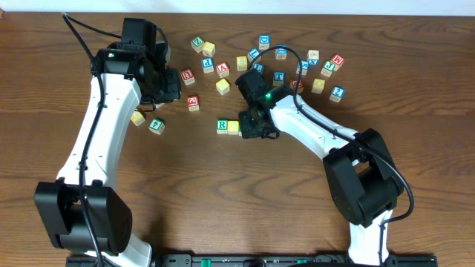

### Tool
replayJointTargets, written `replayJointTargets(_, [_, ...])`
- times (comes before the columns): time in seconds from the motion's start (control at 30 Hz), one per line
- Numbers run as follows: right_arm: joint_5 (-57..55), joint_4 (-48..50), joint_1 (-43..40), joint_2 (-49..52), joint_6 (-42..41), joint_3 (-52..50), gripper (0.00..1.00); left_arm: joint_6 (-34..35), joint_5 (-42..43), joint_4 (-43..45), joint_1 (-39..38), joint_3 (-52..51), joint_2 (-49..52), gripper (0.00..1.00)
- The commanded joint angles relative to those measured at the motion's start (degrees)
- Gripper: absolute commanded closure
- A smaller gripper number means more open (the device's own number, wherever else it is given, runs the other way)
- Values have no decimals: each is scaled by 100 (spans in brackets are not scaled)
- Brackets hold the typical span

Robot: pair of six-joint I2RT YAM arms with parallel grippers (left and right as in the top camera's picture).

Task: Spell out ROBOT
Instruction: 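Raise both grippers away from the row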

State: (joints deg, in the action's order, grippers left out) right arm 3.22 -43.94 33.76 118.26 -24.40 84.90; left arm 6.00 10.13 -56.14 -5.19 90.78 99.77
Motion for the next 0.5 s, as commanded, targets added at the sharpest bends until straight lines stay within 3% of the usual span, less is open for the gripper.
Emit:
replayJointTargets(0.0, [9, -157, -149, -72, 140, 328, 98, 20, -74, 26, 15, 31, 20, 91])
replayJointTargets(0.2, [-96, -896, -544, -376, 282, 1272, 87, -44, -79, 92, 15, 179, -24, 91])
replayJointTargets(0.43, [-293, -1792, -968, -404, 376, 2253, 82, -39, -79, 87, 125, 269, -431, 91])
replayJointTargets(0.47, [-291, -1875, -1025, -404, 378, 2354, 81, -39, -79, 87, 144, 269, -498, 87])
